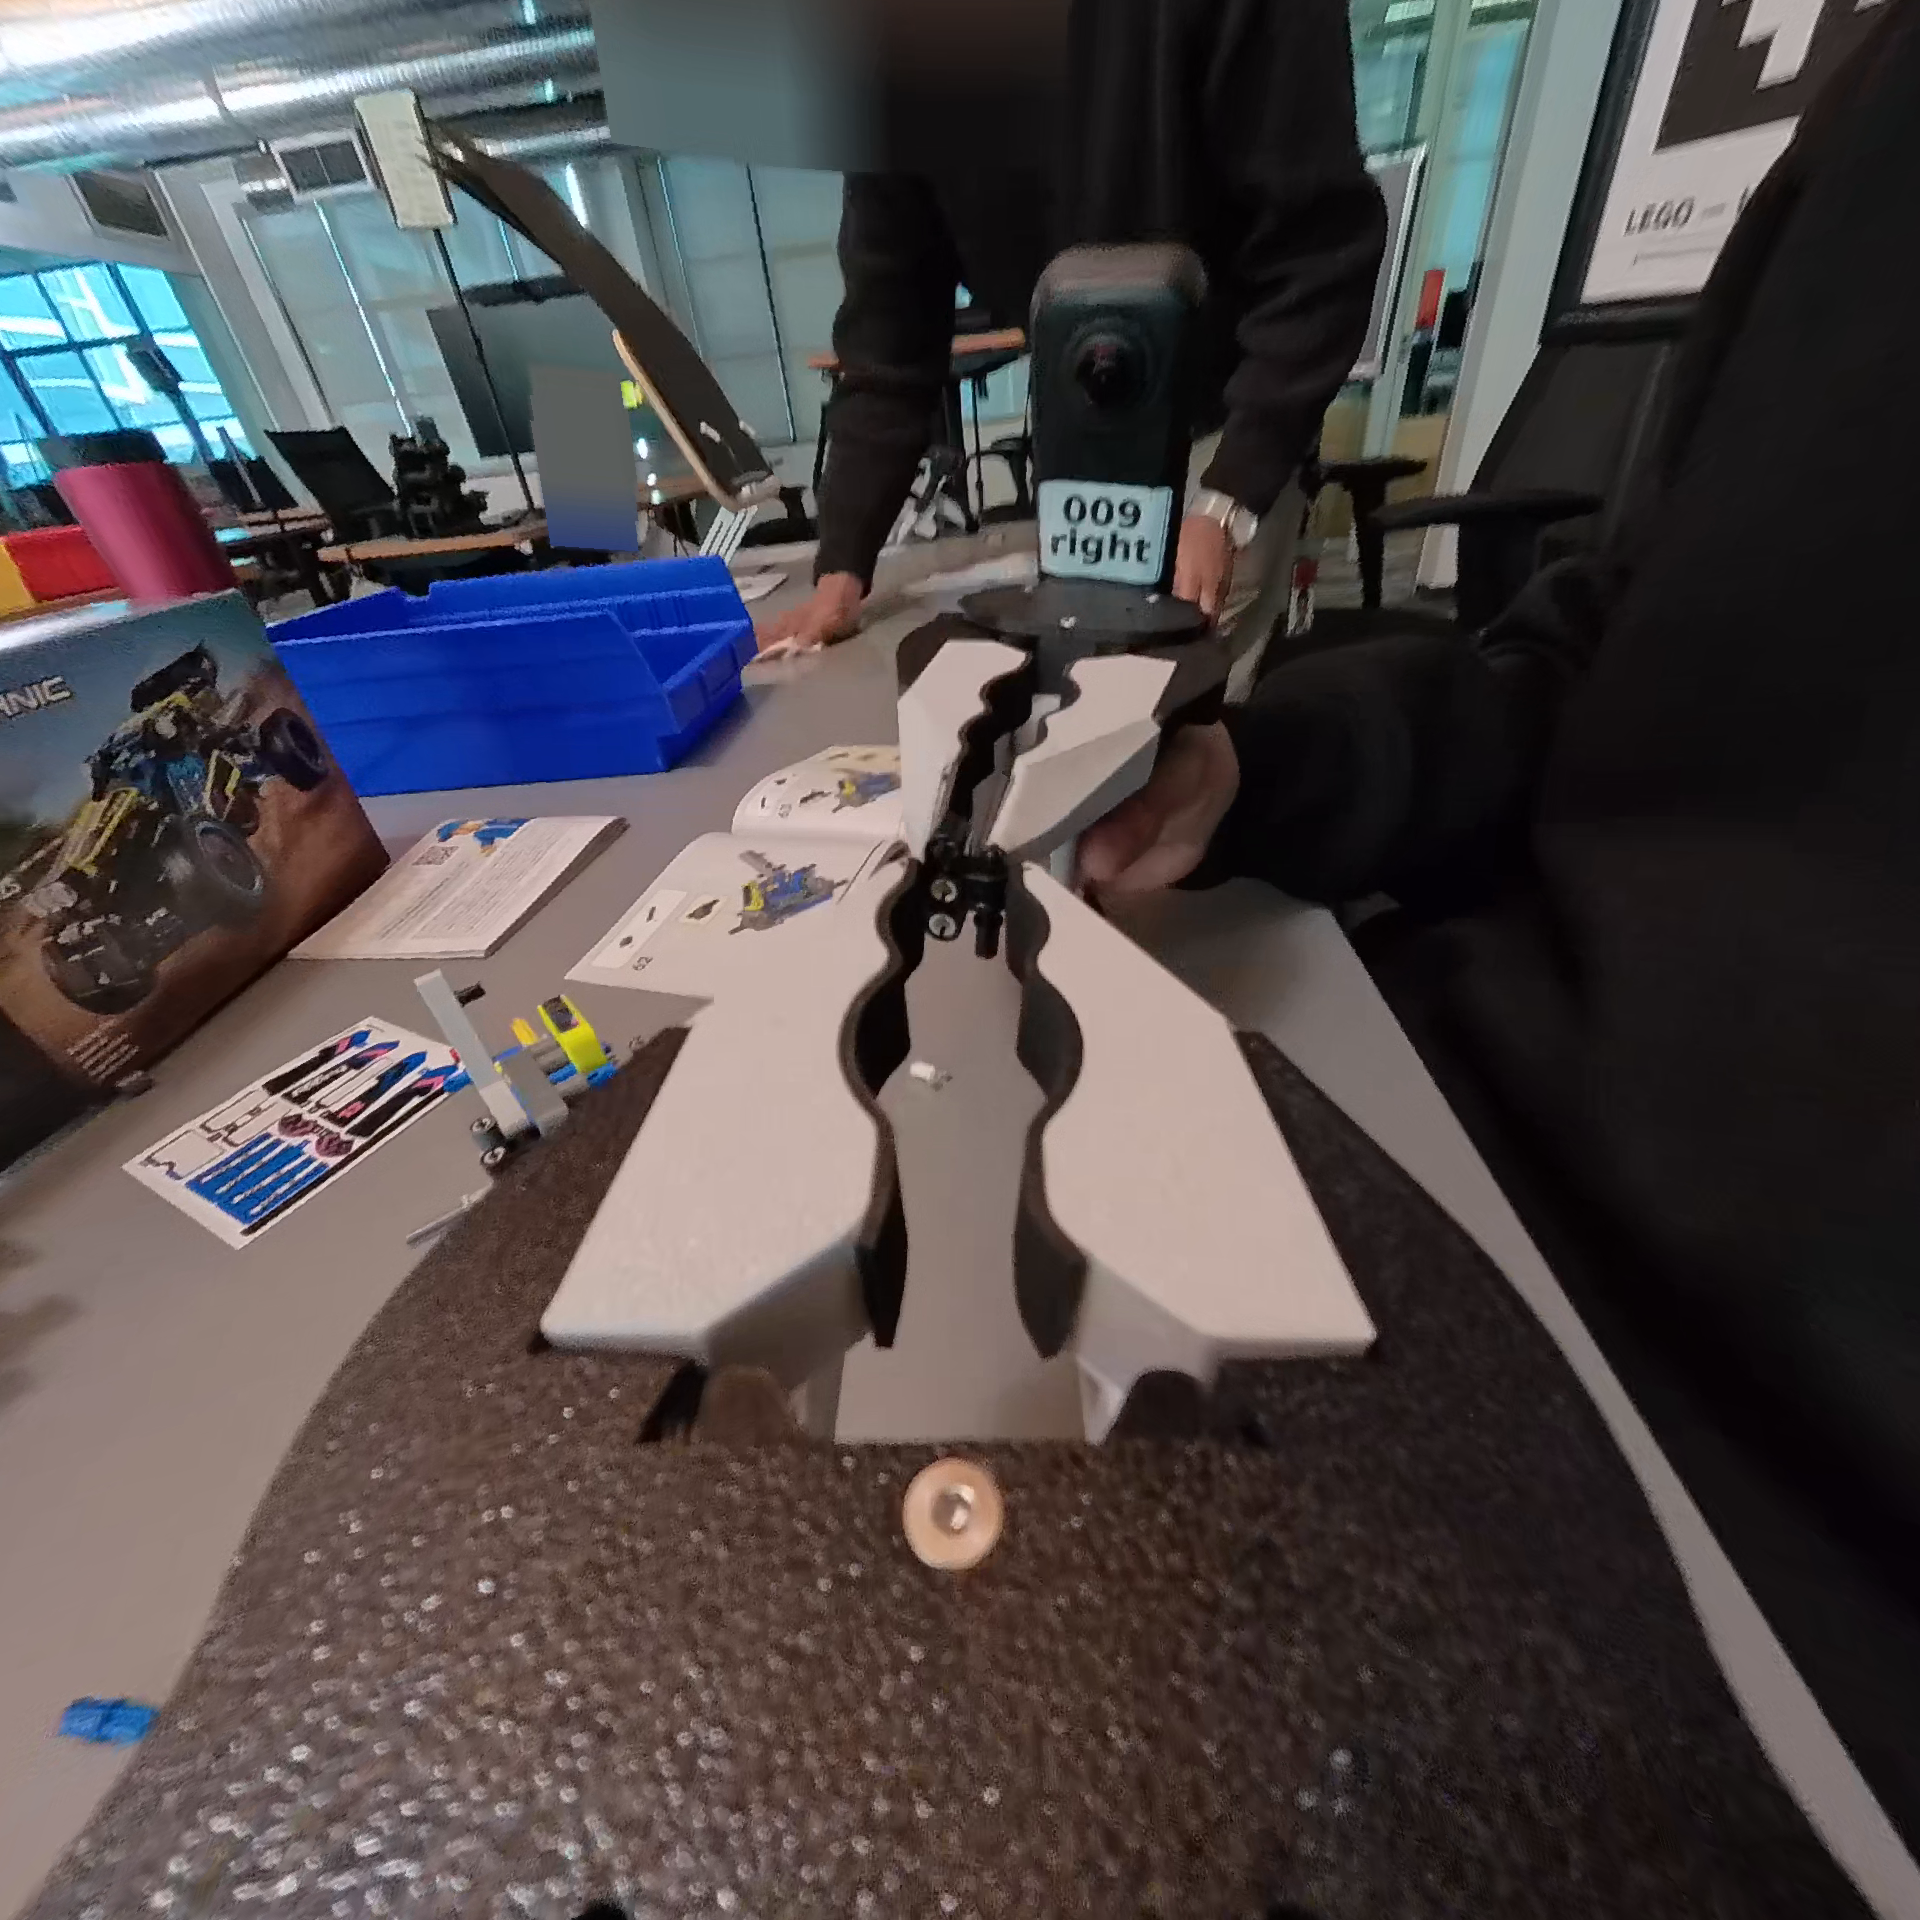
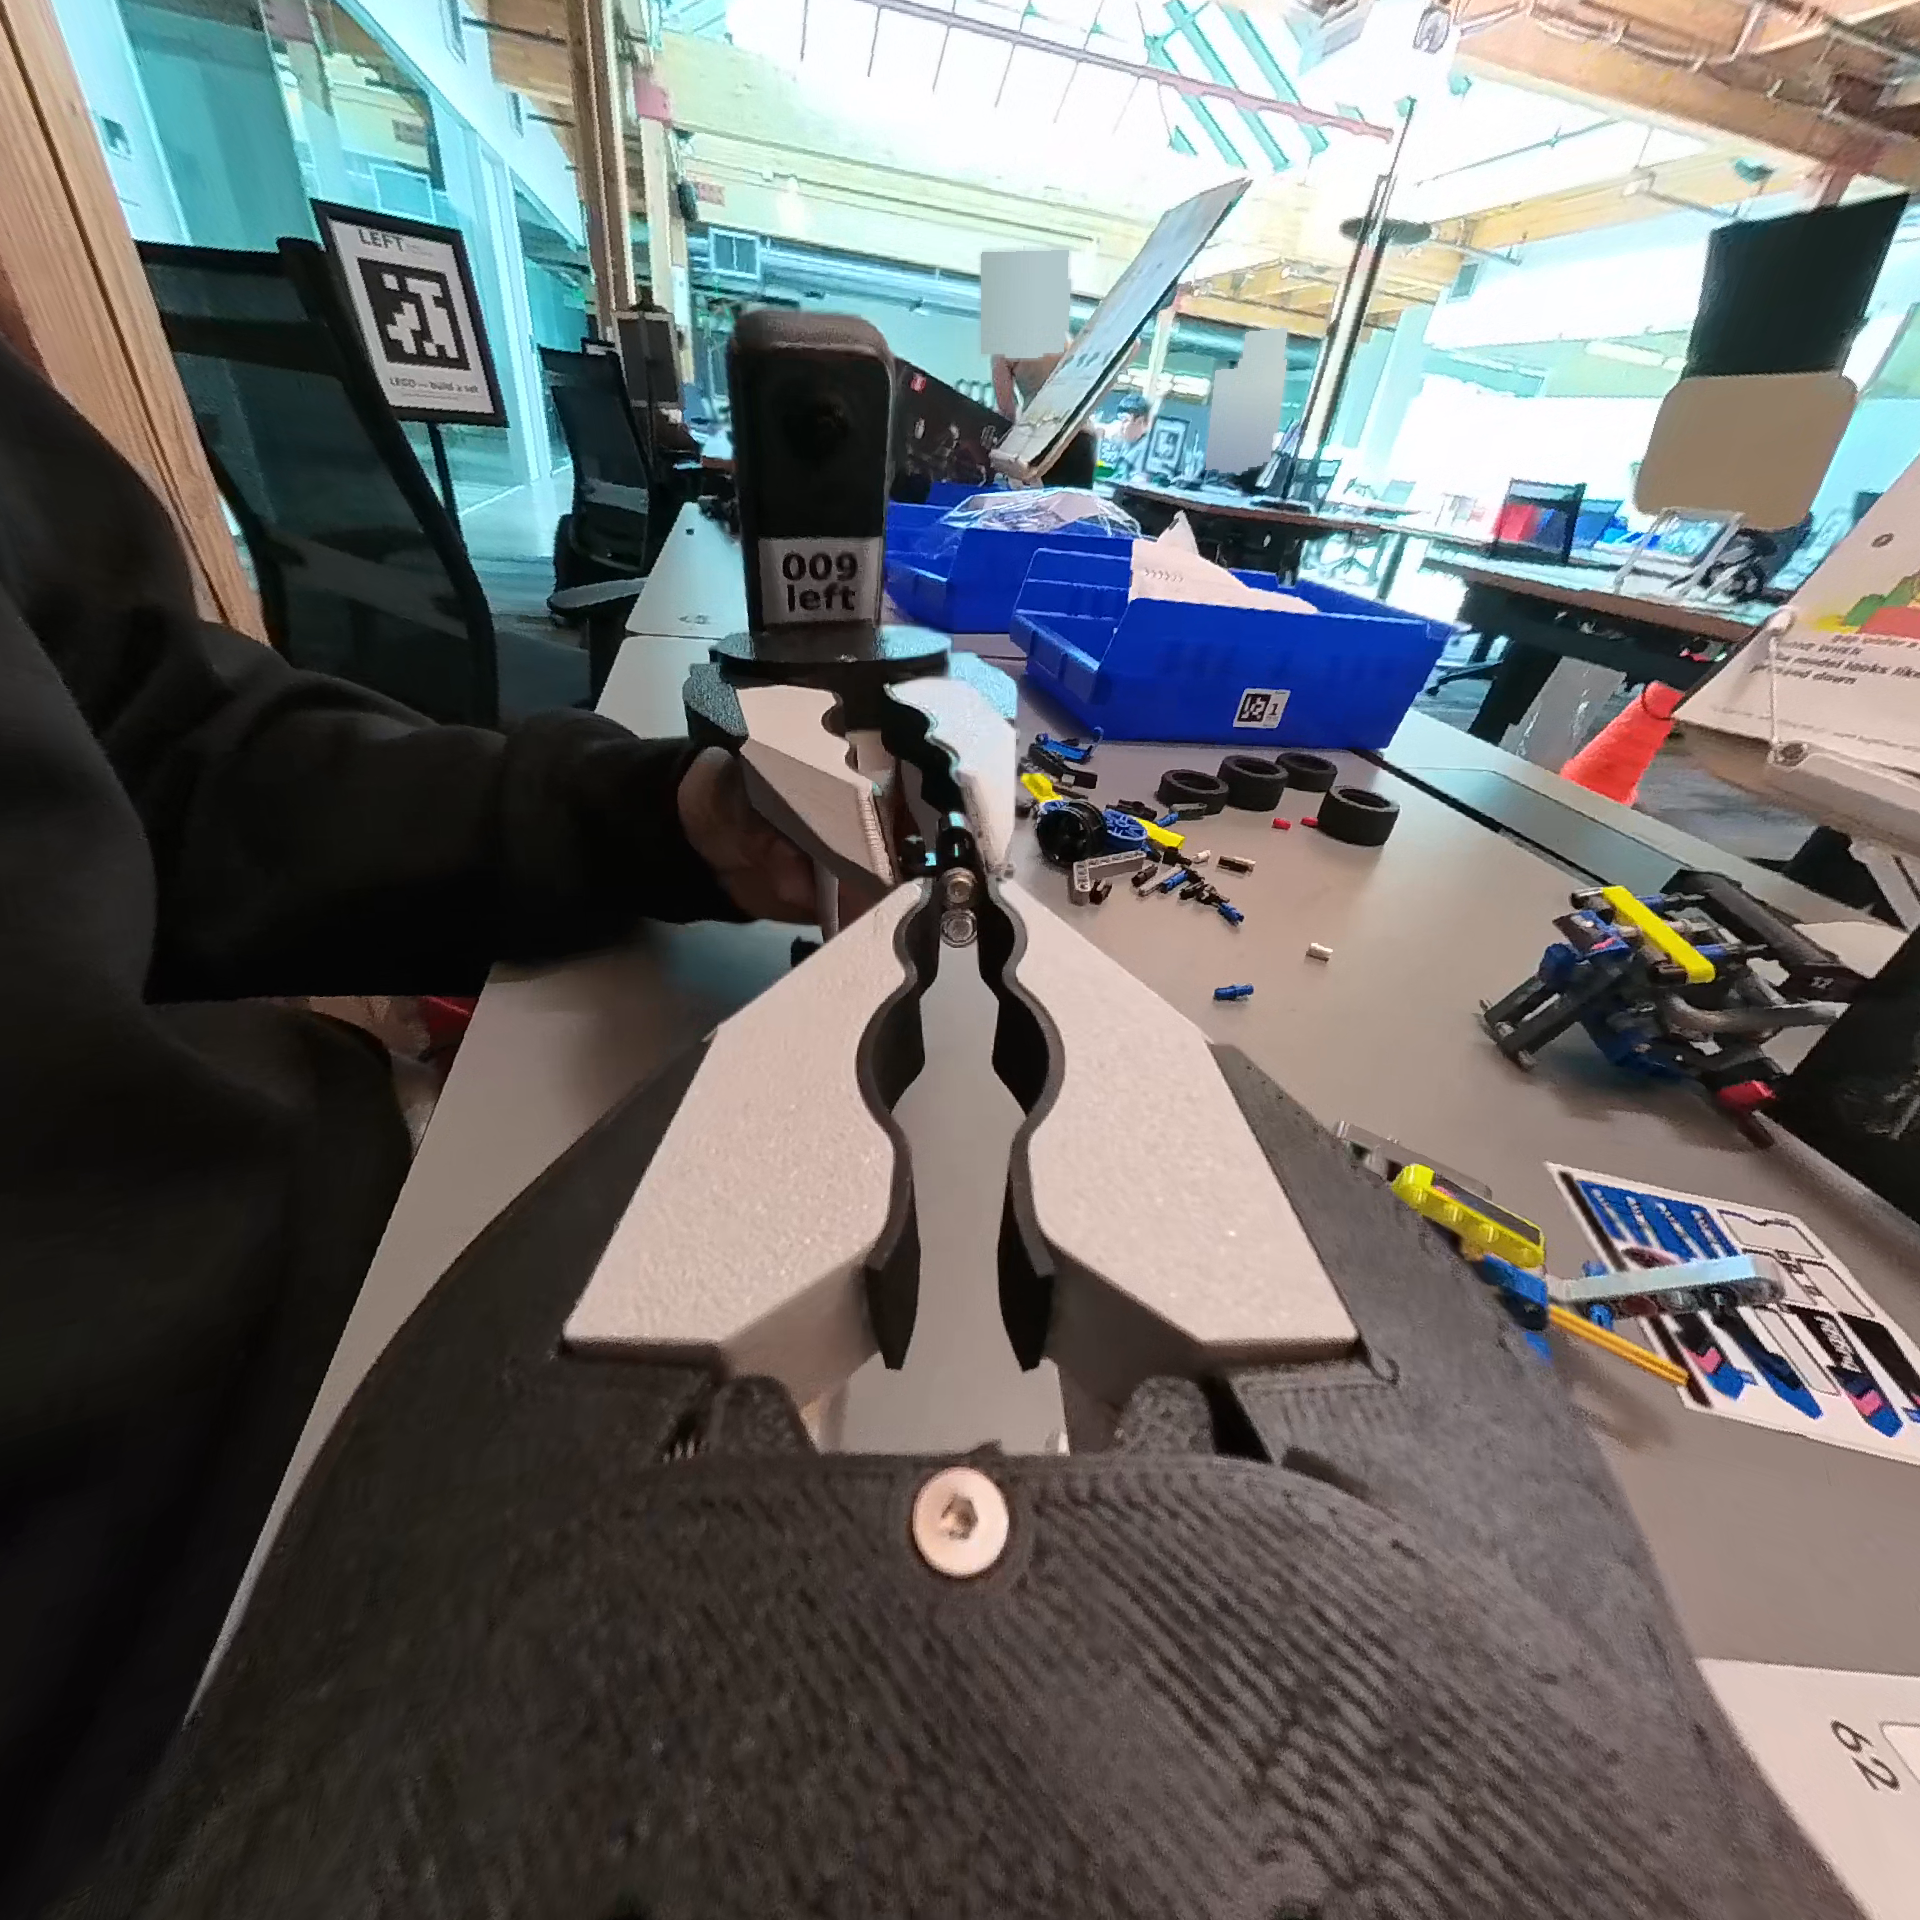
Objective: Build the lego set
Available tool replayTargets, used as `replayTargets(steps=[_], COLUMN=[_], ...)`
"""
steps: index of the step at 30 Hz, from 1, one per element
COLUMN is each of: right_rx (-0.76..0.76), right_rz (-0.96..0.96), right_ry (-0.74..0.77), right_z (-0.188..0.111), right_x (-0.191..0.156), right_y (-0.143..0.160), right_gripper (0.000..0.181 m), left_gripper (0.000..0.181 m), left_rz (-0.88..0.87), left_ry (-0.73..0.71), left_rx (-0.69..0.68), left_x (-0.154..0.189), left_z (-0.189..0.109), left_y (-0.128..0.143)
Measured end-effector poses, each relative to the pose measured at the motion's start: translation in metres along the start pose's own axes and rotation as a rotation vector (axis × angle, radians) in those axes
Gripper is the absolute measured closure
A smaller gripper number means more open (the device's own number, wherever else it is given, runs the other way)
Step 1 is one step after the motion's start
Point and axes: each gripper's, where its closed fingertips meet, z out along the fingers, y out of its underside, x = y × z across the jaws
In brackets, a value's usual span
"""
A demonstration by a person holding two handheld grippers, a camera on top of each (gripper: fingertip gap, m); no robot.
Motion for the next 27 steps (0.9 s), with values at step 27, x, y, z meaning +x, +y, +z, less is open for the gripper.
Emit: replayTargets(steps=[27], right_rx=[-0.432], right_rz=[-0.099], right_ry=[0.067], right_z=[-0.010], right_x=[0.023], right_y=[0.068], right_gripper=[0.175], left_gripper=[0.169], left_rz=[0.039], left_ry=[-0.042], left_rx=[-0.134], left_x=[-0.012], left_z=[-0.013], left_y=[0.020])
